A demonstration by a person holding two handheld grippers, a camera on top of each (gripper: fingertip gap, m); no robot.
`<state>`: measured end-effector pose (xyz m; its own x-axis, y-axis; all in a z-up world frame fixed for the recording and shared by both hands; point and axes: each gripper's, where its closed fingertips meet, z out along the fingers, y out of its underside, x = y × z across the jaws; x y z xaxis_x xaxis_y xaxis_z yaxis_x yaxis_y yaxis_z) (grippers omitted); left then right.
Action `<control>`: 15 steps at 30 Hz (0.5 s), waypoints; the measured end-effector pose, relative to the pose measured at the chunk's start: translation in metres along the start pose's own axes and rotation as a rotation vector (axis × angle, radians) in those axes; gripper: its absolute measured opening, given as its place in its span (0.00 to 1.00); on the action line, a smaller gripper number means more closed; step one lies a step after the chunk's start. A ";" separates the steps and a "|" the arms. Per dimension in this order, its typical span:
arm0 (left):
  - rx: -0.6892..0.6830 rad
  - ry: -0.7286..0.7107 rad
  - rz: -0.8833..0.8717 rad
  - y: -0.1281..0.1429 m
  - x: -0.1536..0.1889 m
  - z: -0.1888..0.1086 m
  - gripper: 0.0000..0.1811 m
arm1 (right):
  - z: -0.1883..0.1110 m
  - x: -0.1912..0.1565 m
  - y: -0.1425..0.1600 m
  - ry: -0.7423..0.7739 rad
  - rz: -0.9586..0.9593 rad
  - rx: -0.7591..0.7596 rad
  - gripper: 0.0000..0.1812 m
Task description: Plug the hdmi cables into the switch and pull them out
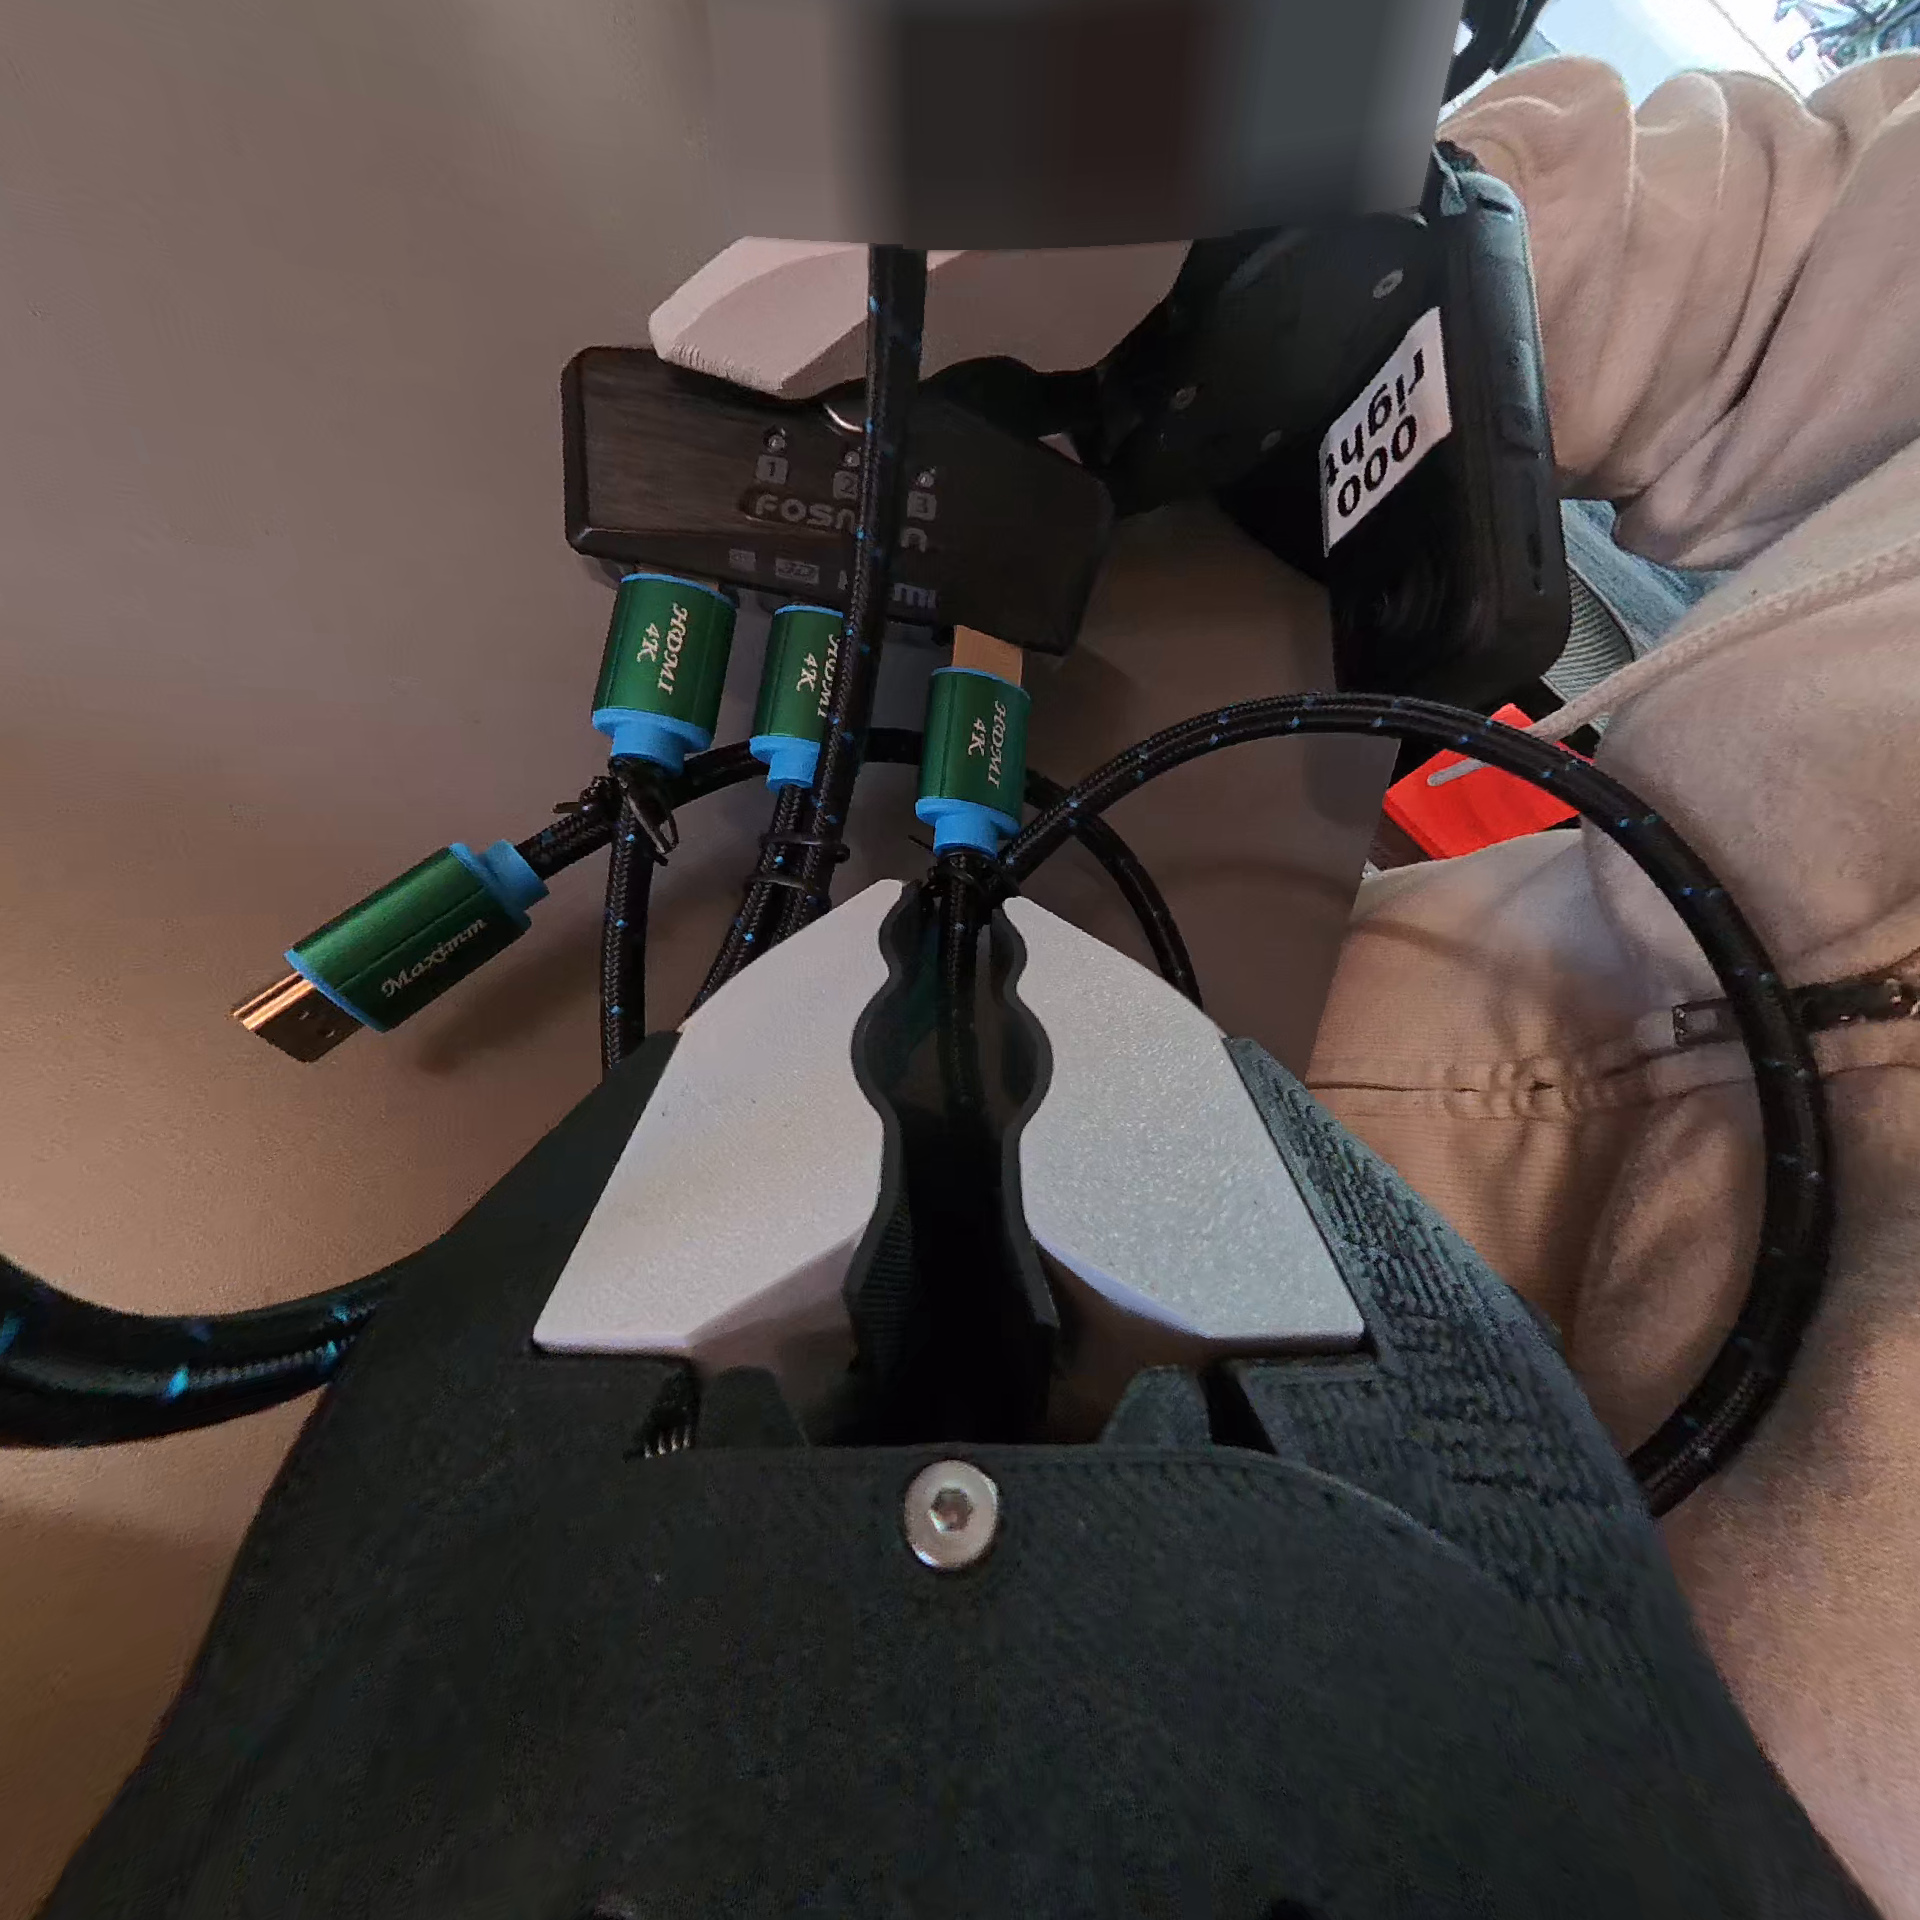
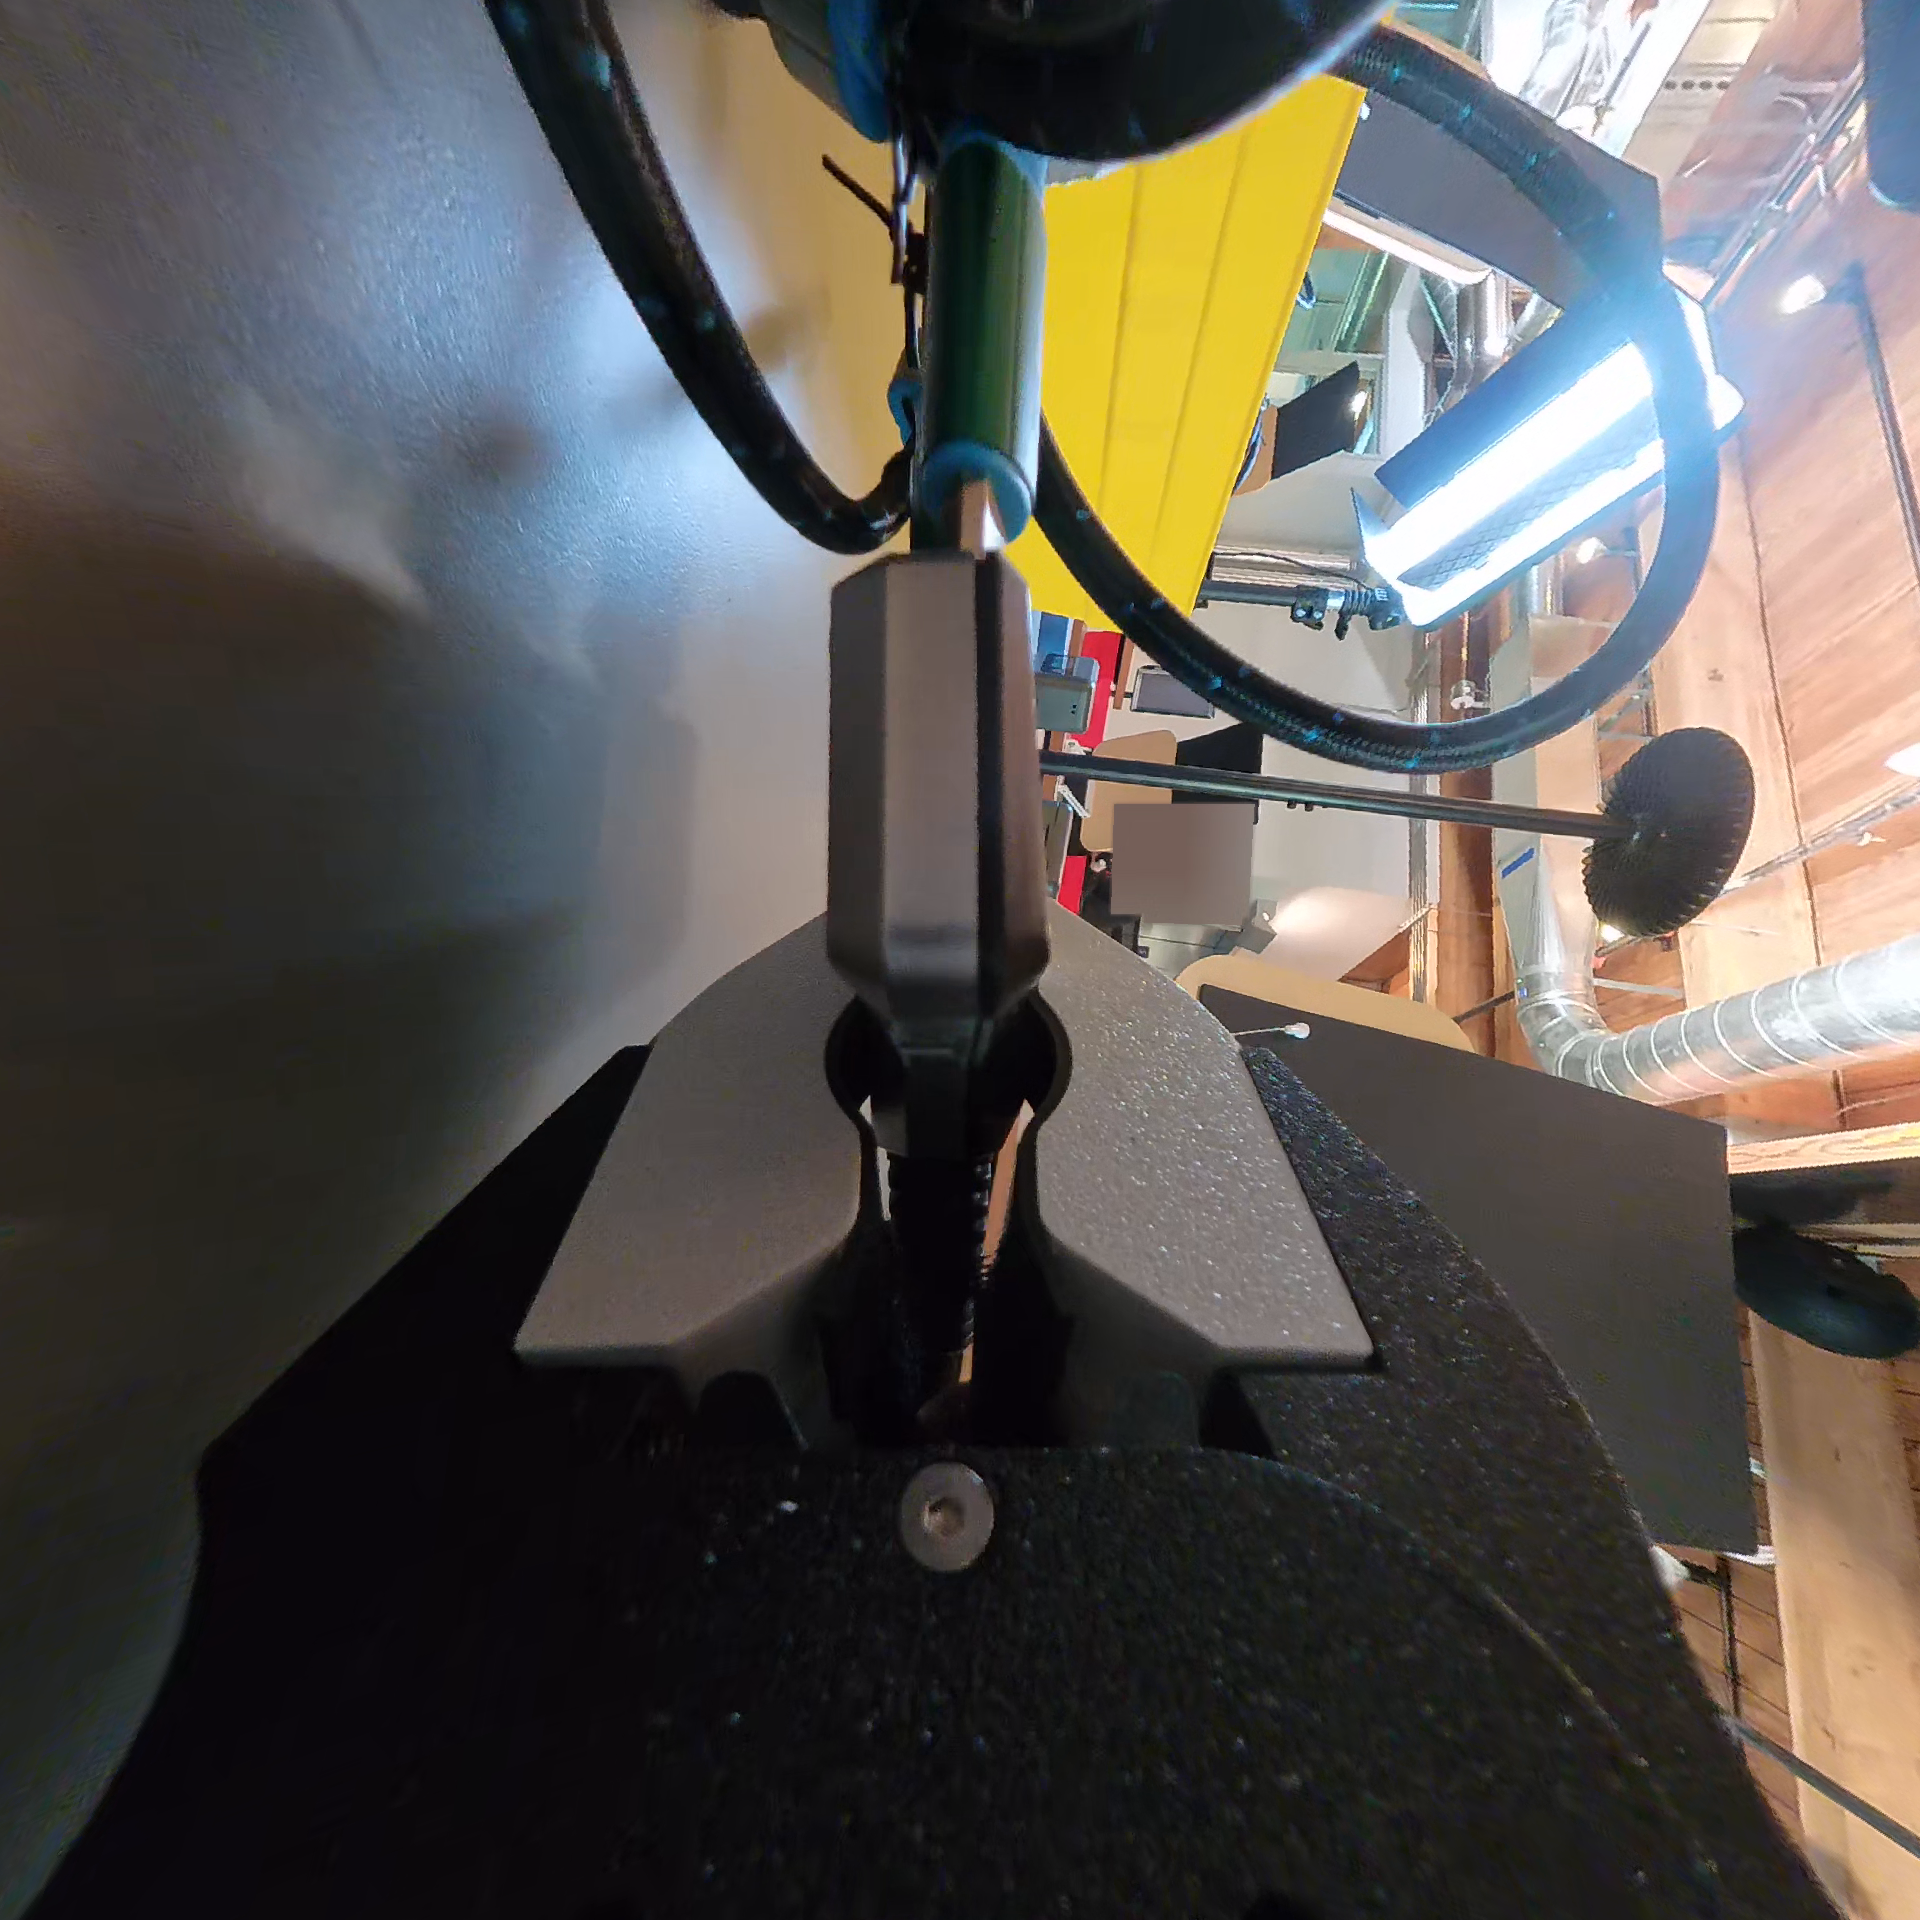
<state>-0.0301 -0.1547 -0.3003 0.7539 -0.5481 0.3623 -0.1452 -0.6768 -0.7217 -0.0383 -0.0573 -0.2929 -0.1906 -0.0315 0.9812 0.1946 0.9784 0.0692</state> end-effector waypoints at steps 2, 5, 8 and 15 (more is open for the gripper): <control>0.001 -0.003 -0.026 0.000 0.000 -0.001 0.07 | 0.000 0.000 0.000 0.005 -0.001 -0.011 0.12; -0.003 -0.017 -0.038 -0.001 0.001 -0.003 0.07 | -0.001 0.003 0.001 0.020 -0.003 -0.031 0.13; -0.034 -0.048 -0.020 0.000 0.000 -0.002 0.07 | -0.001 0.004 0.002 0.025 0.001 -0.049 0.13; -0.063 -0.103 0.014 -0.002 -0.002 -0.006 0.07 | -0.001 0.004 0.008 0.028 0.006 -0.080 0.13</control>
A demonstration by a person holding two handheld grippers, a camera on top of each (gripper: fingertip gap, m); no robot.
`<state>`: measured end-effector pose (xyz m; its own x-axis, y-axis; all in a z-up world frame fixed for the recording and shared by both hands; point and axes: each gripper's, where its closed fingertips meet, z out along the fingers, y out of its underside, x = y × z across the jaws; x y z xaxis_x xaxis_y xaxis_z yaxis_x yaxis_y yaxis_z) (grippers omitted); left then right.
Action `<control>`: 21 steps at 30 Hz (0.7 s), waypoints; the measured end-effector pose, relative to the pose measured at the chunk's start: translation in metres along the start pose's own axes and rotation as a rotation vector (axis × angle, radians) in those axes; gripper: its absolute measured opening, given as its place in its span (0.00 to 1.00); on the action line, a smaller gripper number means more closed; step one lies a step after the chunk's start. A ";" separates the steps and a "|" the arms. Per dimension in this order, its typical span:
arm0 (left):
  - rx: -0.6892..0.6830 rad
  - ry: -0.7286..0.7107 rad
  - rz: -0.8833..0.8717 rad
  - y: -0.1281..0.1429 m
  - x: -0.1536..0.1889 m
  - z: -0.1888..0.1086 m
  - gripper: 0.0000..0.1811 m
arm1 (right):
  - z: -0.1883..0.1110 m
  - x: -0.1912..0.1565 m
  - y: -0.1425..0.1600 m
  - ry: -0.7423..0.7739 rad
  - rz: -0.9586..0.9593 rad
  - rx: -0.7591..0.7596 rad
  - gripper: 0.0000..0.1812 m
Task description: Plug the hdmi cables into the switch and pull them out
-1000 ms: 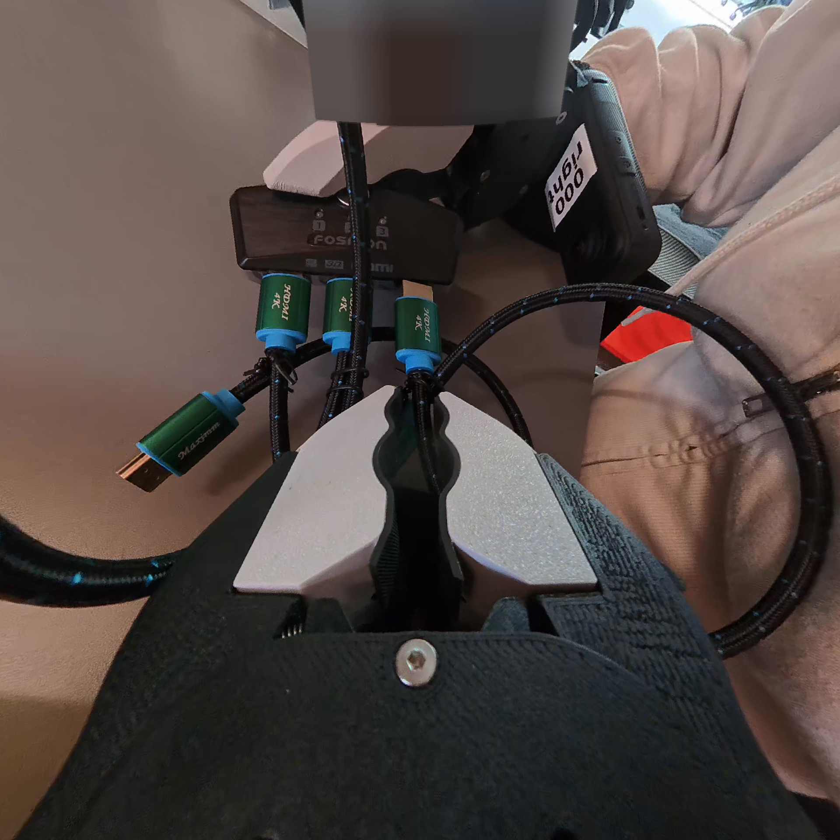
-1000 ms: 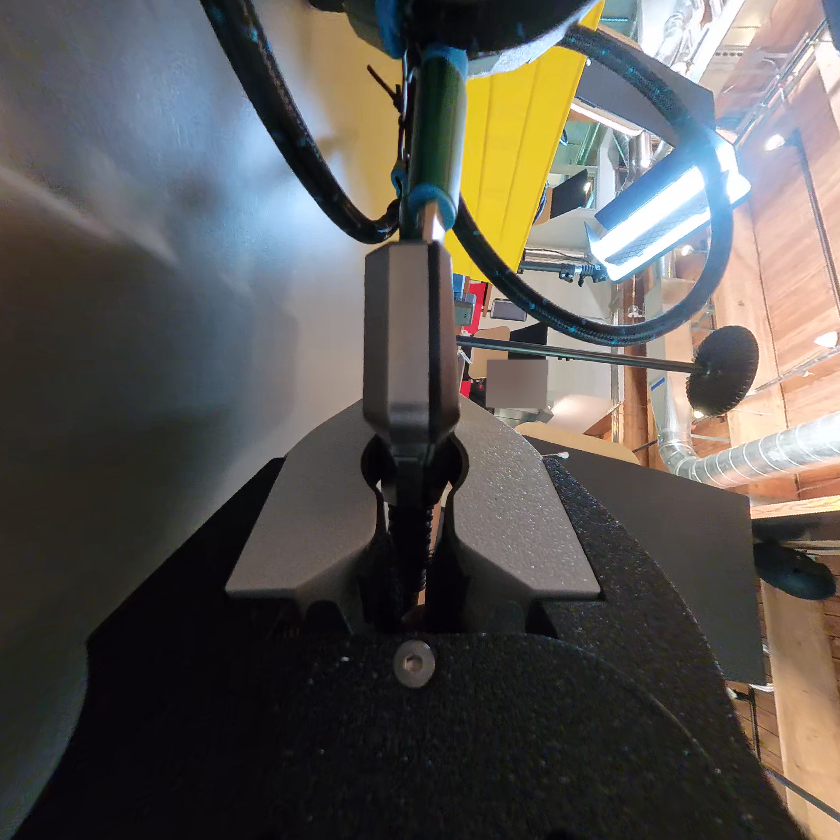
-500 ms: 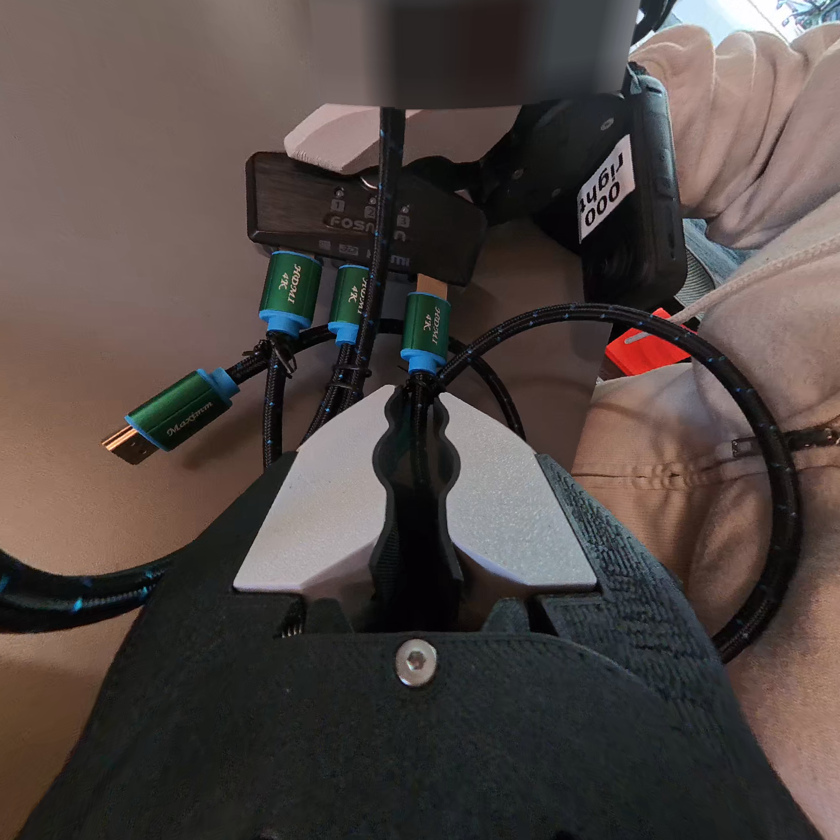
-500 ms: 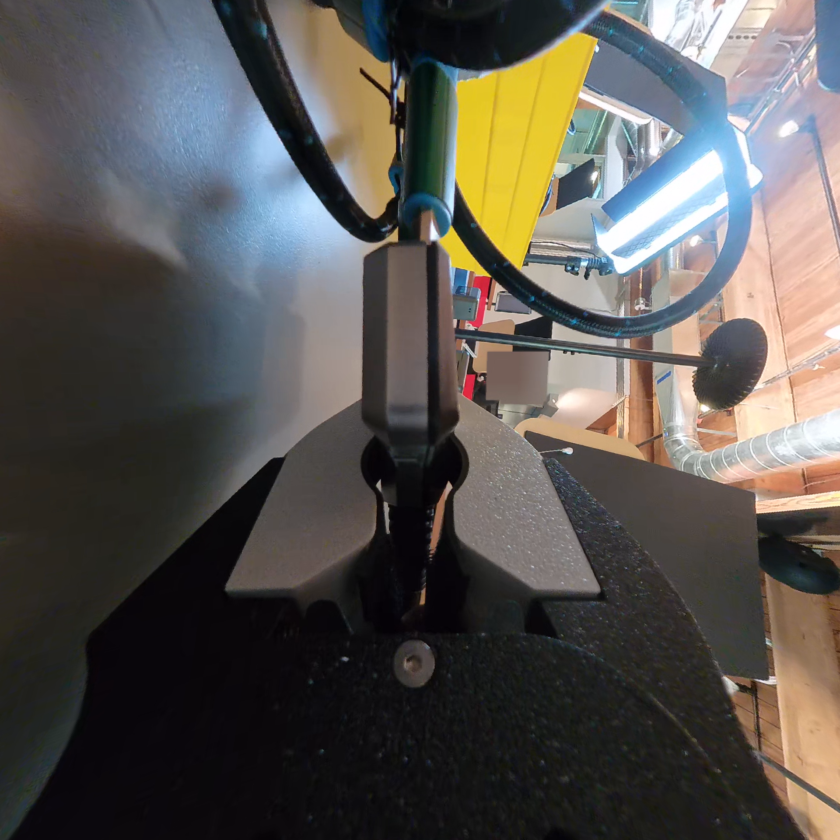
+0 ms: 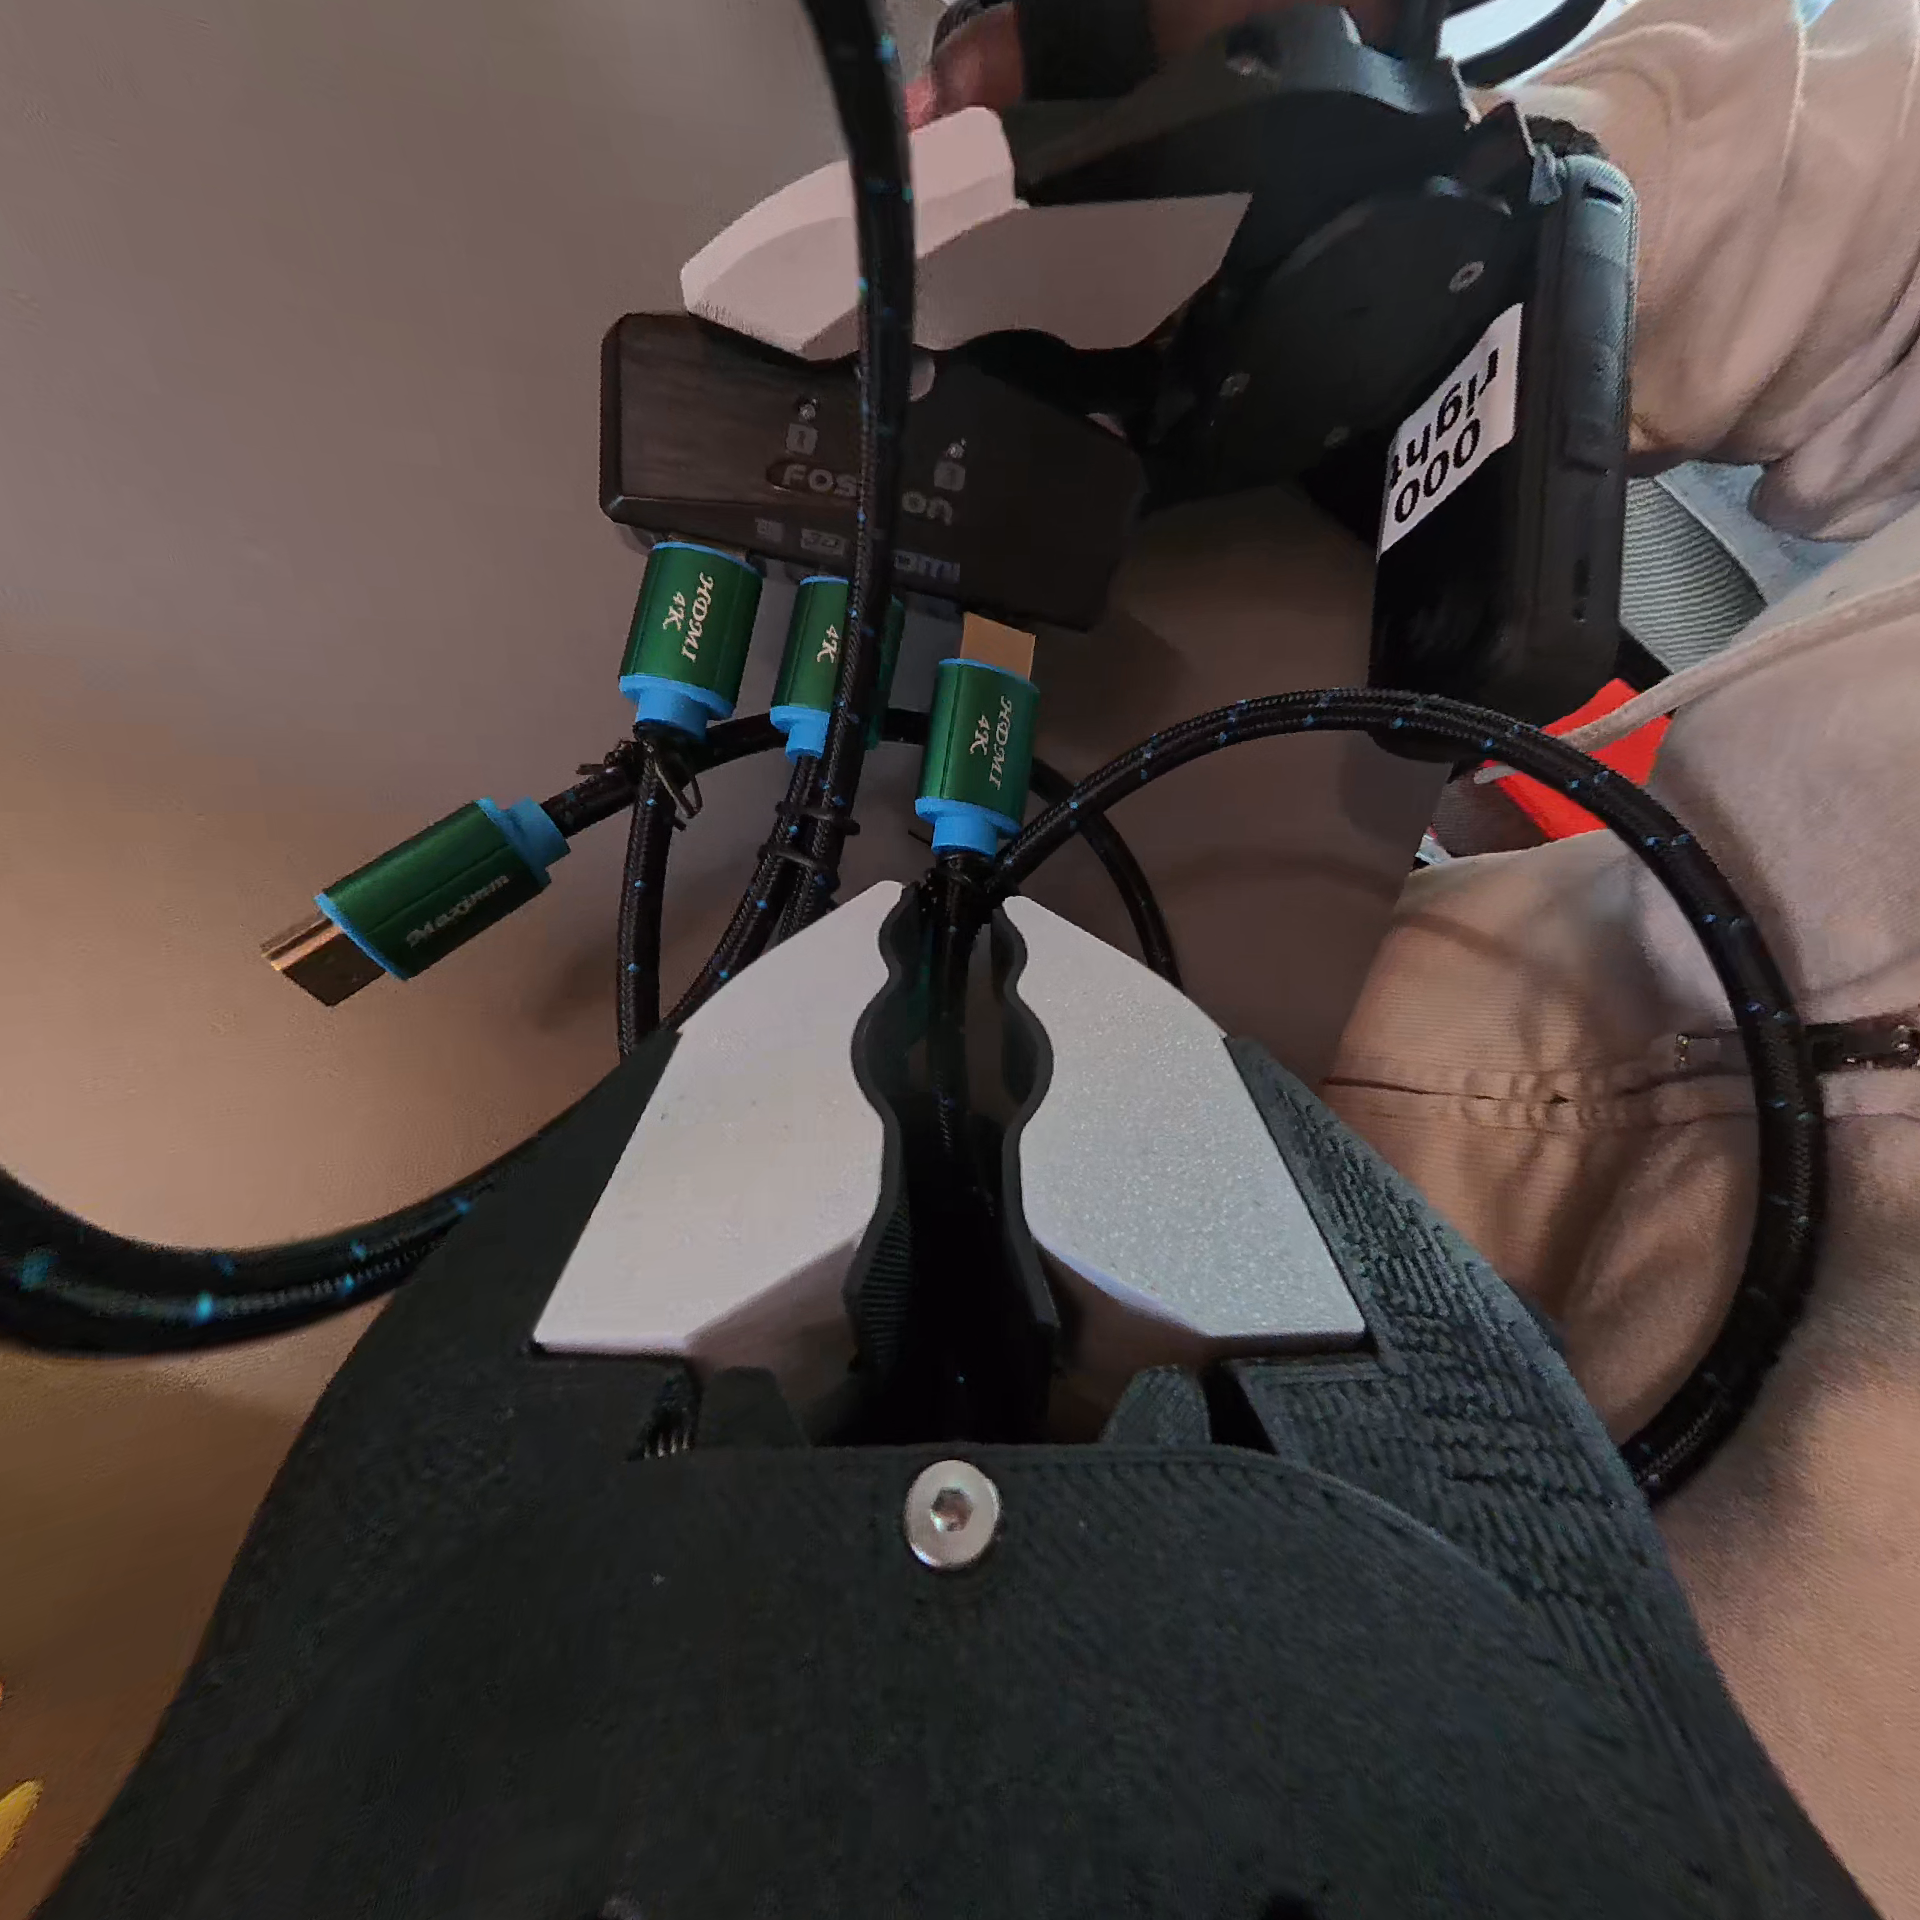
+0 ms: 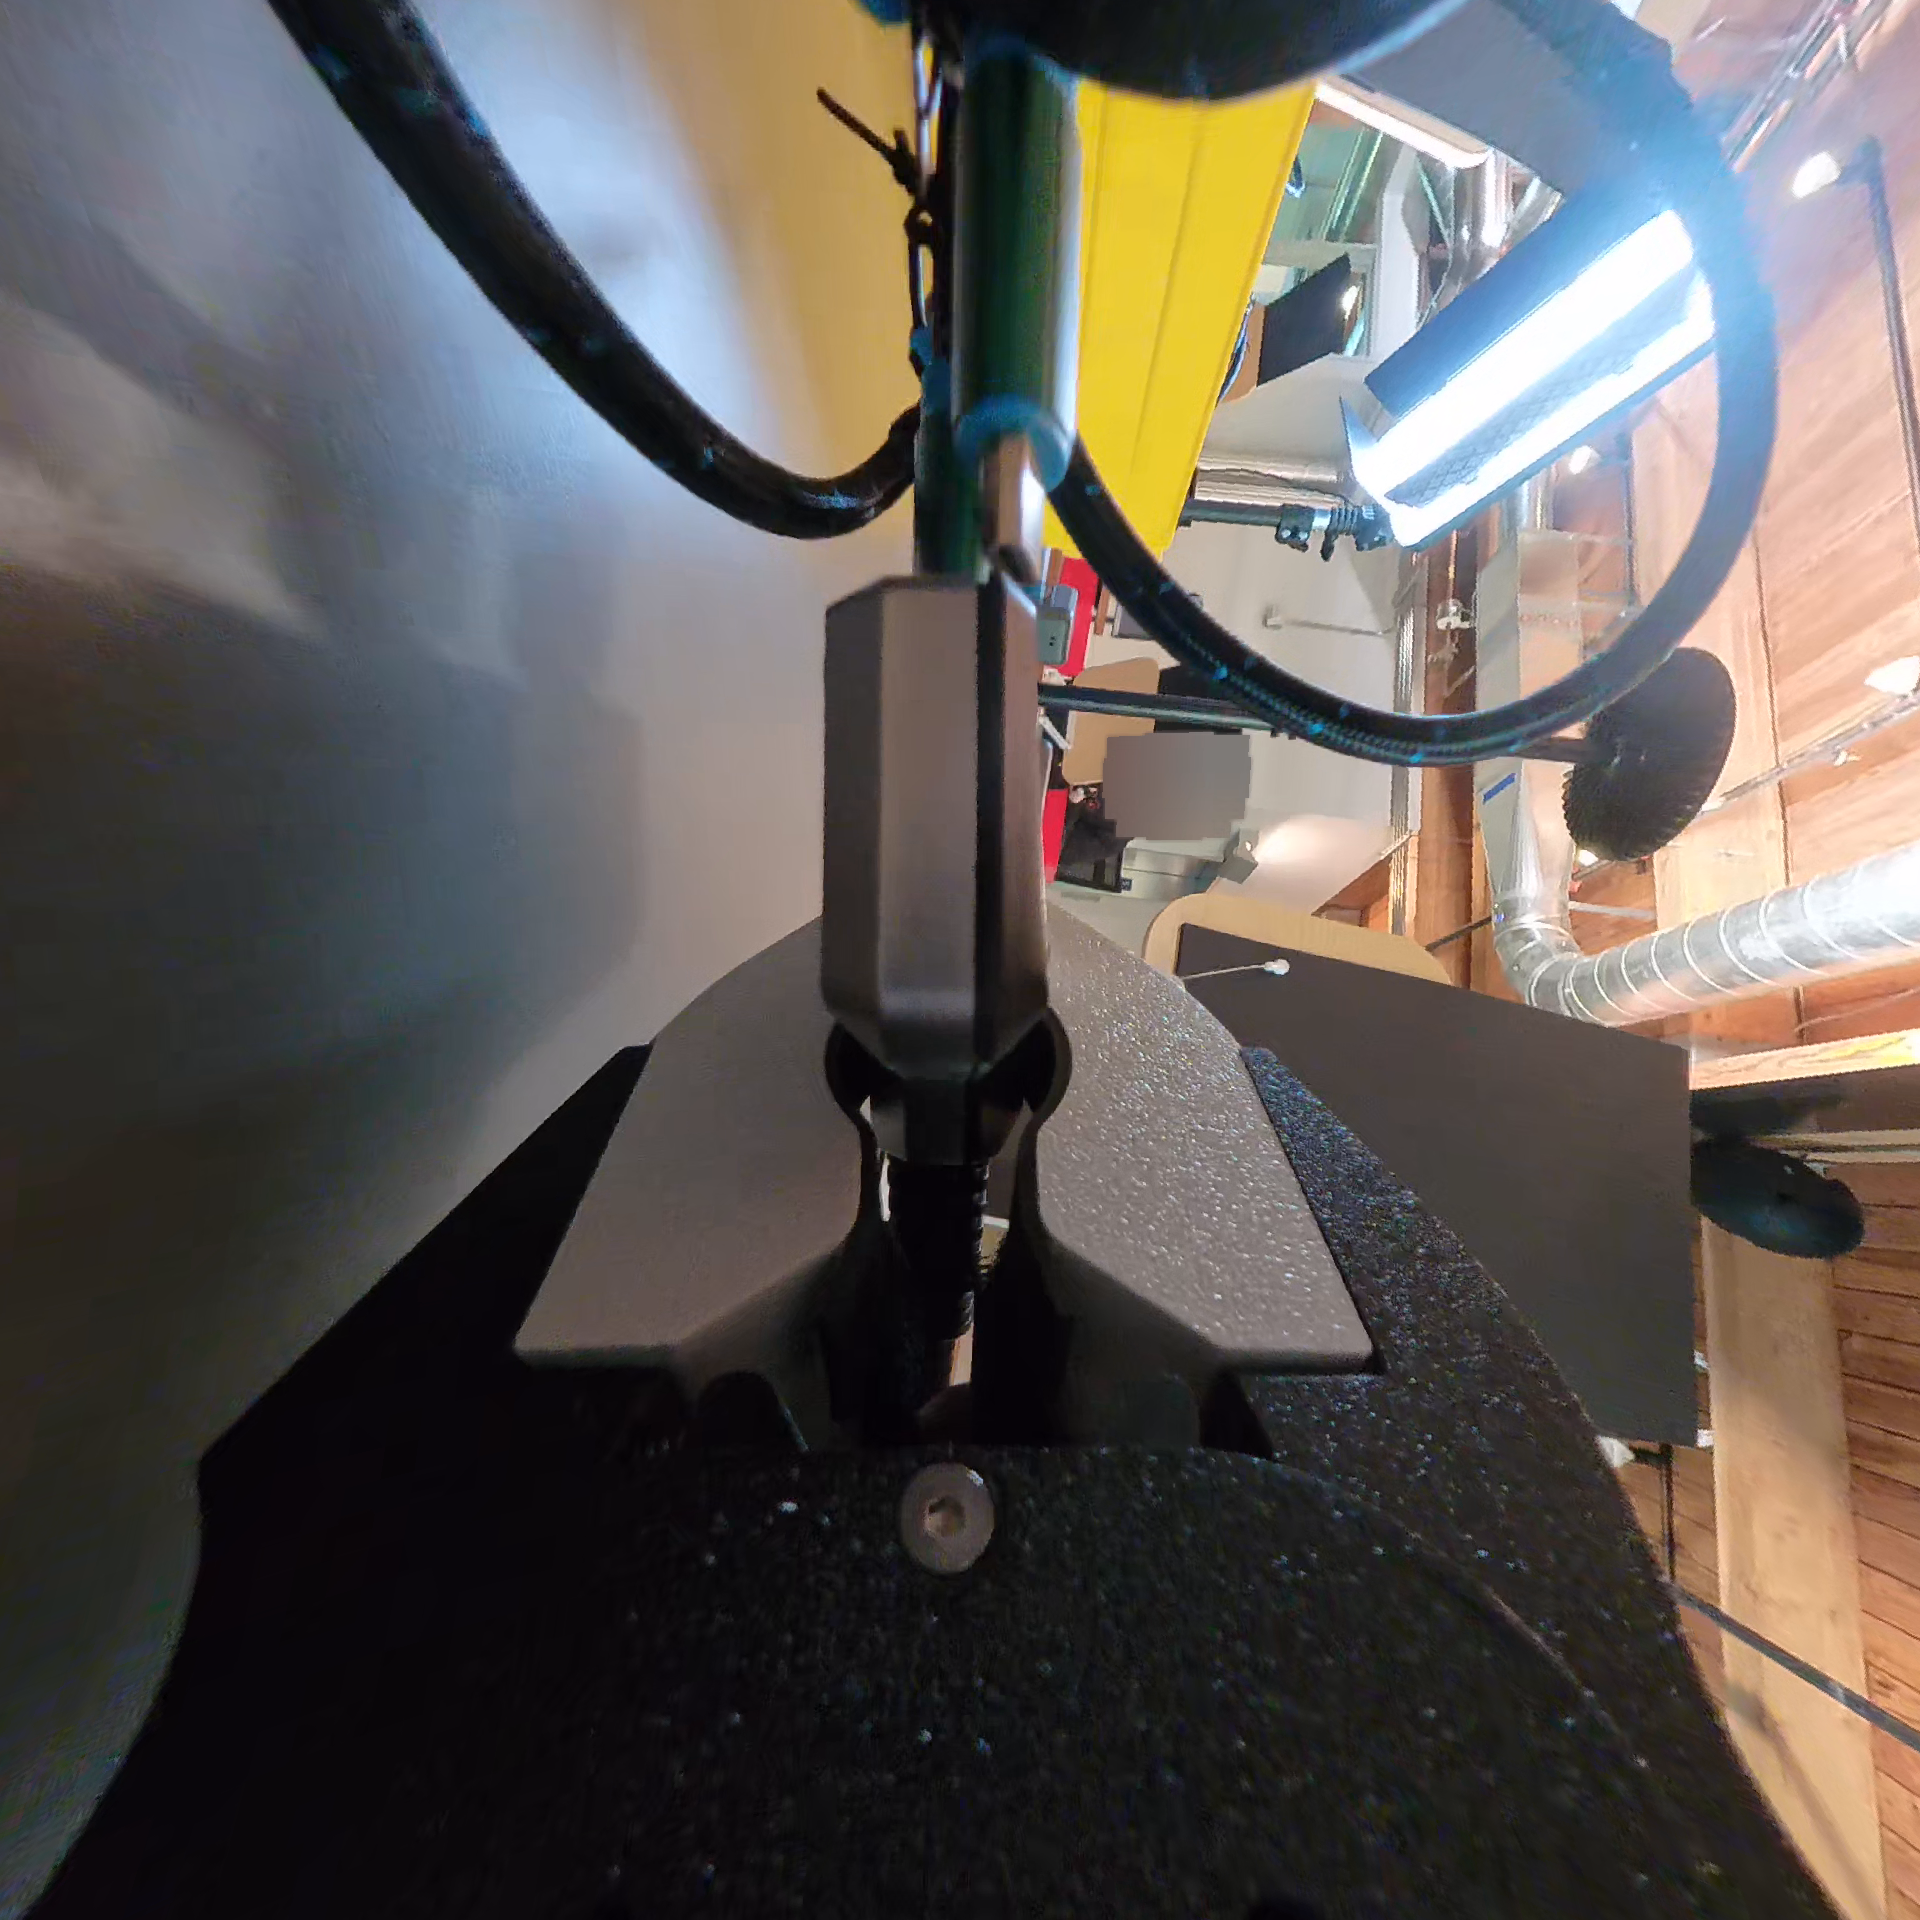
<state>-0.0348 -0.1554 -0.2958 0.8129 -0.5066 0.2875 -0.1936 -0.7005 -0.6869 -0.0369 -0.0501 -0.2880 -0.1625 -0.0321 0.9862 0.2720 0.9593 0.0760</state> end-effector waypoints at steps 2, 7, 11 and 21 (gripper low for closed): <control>-0.012 0.003 -0.027 0.002 0.000 0.003 0.07 | 0.002 -0.001 -0.001 0.000 -0.027 -0.017 0.12; -0.025 -0.014 -0.041 0.002 0.000 0.004 0.07 | 0.001 0.004 -0.002 0.021 -0.054 -0.024 0.13; 0.013 0.026 -0.085 0.001 0.000 0.003 0.07 | 0.000 0.003 -0.003 0.026 -0.087 -0.023 0.13; 0.071 0.115 -0.140 0.001 0.001 0.002 0.07 | 0.002 0.001 -0.003 0.028 -0.101 -0.032 0.12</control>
<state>-0.0334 -0.1555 -0.2978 0.7601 -0.4638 0.4552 -0.0408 -0.7331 -0.6789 -0.0402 -0.0527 -0.2878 -0.1645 -0.1363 0.9769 0.2856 0.9414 0.1794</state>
